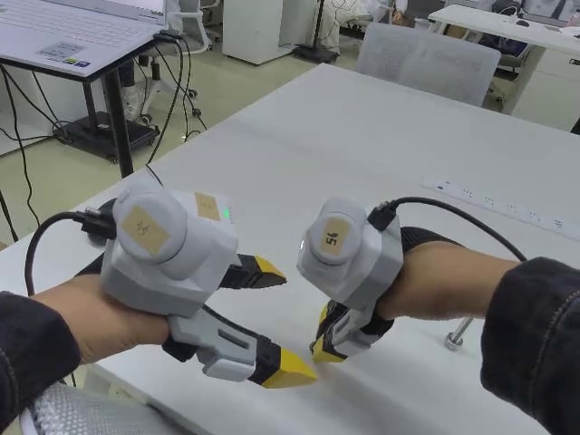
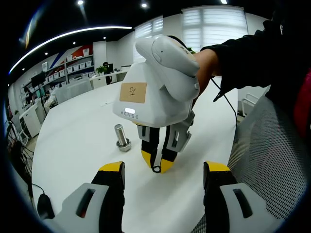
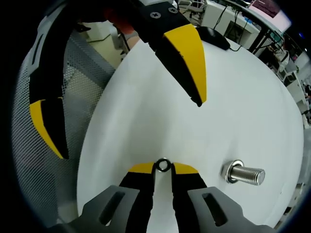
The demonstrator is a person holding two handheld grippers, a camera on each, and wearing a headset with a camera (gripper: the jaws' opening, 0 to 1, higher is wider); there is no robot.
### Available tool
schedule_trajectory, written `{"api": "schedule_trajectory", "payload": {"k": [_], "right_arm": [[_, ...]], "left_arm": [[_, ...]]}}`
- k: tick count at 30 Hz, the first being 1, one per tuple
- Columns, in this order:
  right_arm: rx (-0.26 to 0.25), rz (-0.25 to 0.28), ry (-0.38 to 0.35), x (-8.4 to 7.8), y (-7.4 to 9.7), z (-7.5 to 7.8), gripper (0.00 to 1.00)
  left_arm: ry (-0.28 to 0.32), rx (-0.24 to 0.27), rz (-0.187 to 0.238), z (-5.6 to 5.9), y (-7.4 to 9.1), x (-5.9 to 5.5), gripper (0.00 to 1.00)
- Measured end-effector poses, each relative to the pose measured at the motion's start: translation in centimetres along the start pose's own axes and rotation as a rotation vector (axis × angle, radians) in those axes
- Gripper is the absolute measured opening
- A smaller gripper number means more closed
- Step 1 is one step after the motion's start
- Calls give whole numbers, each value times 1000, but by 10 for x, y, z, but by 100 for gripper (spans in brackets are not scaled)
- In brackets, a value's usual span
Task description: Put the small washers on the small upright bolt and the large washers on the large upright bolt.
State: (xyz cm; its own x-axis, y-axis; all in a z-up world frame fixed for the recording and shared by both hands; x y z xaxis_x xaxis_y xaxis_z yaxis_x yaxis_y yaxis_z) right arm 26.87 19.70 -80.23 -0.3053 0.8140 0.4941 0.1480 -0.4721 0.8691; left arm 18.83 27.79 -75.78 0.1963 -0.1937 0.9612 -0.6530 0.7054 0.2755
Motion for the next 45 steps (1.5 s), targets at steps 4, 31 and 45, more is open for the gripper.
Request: {"api": "schedule_trajectory", "payload": {"k": [4,31,45], "right_arm": [[-1,1,-1,0,0,0,14],[-45,35,-76,-3,19,6,13],[-83,51,-94,-6,53,7,13]], "left_arm": [[0,-1,-1,0,0,0,65],[-3,-6,-8,-1,-2,-1,65],[-2,-5,-3,0,-2,0,65]]}}
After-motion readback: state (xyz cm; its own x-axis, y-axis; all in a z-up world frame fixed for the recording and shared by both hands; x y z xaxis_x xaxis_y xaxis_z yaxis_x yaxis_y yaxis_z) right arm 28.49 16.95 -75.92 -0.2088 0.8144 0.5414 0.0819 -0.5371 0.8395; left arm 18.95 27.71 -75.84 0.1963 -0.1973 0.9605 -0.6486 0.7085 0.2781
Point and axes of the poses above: the centre of the closed fingertips' face, and the gripper's own axes: y roughly backward along the fingers, z roughly to its right, x roughly out of its top, the point moved 8 cm from there along y, roughly backward along the fingers, and after that the axes turned 14 degrees about z, right-handed, at the moved point
